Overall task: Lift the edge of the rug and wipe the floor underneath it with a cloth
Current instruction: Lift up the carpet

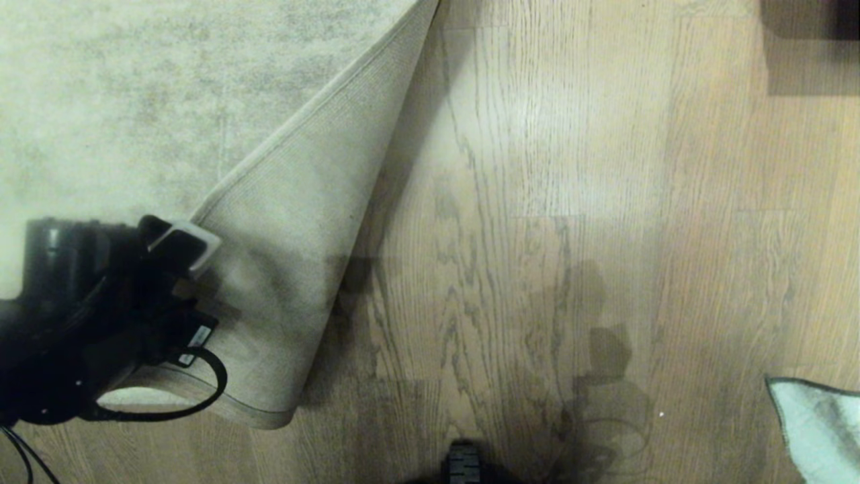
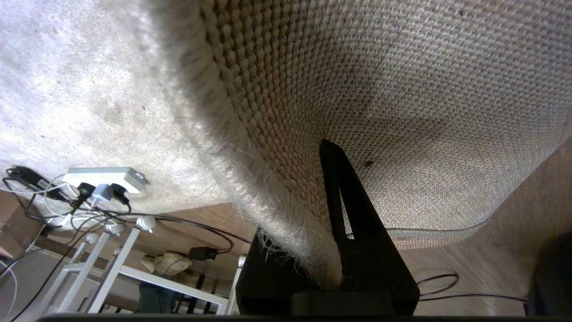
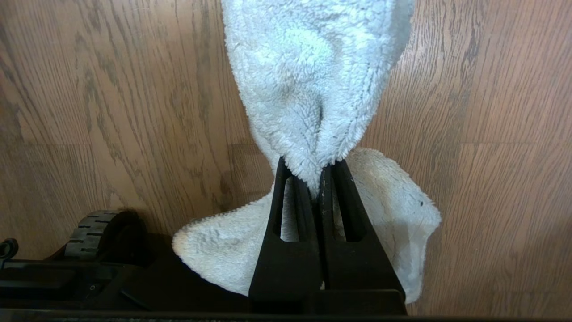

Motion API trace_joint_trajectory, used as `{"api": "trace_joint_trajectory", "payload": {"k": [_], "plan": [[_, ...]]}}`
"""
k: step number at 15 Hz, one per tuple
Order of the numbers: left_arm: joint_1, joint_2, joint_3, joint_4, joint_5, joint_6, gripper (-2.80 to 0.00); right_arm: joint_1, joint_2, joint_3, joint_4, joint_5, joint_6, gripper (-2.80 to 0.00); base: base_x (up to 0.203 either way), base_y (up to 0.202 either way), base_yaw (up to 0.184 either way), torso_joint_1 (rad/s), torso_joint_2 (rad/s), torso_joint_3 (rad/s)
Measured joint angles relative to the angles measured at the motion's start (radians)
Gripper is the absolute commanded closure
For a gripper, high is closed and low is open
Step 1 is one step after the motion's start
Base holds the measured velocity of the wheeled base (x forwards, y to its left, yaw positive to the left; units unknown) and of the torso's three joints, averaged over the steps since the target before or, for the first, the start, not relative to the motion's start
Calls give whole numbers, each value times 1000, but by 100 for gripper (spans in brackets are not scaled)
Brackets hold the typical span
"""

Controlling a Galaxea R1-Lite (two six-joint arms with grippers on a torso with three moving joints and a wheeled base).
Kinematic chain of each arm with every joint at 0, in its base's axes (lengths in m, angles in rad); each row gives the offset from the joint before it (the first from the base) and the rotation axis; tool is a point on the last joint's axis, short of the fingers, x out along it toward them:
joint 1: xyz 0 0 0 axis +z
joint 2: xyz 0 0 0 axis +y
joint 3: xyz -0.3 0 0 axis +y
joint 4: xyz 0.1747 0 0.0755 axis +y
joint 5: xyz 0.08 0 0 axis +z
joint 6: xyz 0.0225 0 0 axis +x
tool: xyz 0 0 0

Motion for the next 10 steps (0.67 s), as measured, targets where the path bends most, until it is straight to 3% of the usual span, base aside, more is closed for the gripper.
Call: {"api": "trace_joint_trajectory", "payload": {"k": [10], "plan": [[1,-20,36,-59,-4,-6,0,0,0,0,0,0,1,0,0,0,0,0,0,0]]}}
